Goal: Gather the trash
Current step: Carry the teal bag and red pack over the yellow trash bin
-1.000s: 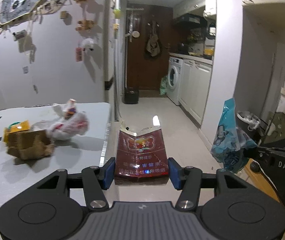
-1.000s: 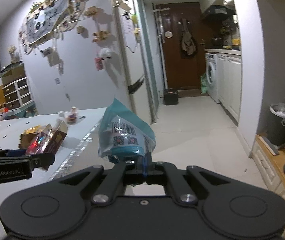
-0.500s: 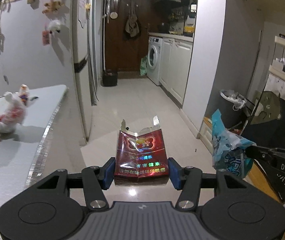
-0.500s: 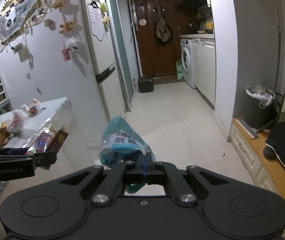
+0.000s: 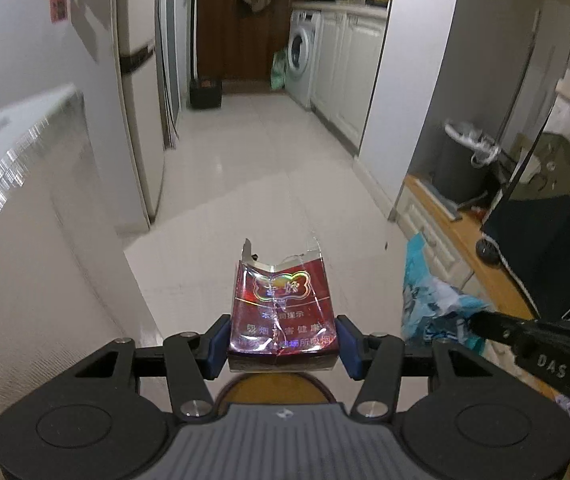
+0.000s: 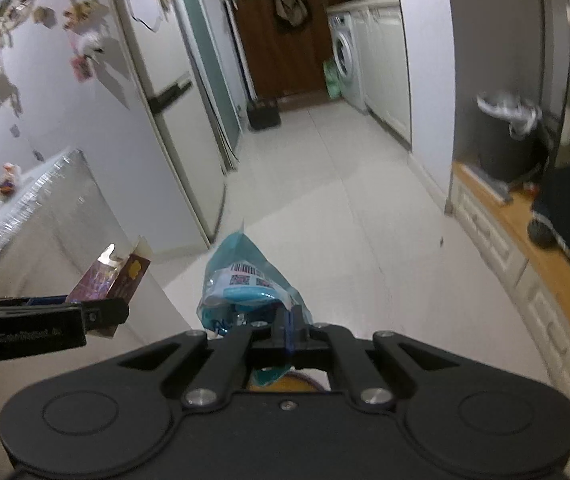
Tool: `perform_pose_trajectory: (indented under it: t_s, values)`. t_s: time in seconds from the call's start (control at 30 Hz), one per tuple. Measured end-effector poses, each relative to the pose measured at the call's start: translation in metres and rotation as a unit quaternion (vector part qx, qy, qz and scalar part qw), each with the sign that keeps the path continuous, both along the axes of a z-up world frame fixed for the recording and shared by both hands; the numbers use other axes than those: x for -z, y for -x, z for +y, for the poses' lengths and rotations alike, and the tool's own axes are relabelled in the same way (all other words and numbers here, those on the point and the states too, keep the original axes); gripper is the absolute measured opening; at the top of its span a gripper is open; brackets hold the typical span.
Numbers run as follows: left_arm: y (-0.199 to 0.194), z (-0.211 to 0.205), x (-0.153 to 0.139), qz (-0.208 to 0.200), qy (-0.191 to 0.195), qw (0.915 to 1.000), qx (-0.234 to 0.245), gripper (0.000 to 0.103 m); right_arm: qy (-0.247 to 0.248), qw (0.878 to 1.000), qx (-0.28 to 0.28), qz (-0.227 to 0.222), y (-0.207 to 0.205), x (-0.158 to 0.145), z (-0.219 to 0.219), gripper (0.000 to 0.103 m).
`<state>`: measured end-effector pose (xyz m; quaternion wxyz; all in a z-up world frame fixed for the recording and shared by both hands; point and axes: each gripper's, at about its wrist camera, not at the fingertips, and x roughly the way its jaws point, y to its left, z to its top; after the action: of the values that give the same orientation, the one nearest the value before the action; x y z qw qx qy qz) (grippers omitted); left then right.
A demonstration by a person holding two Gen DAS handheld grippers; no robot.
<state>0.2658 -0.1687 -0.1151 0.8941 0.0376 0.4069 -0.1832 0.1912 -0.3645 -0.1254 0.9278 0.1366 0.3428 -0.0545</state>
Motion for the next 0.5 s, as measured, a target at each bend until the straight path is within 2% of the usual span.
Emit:
perform_pose_trajectory:
  t_s: [0.3, 0.5]
  values:
    - [-0.033, 0.0, 0.076, 0.078, -0.029, 0.9965, -0.008, 0.055, -0.024, 0.996, 0.005, 0.088, -0.037, 0.08, 0.001, 0.0]
    - [-0.059, -0.004, 0.113, 0.12, -0.045, 0.9916, -0.017, 0.055, -0.023, 0.989, -0.007, 0.148, -0.062, 0.125, 0.006, 0.0]
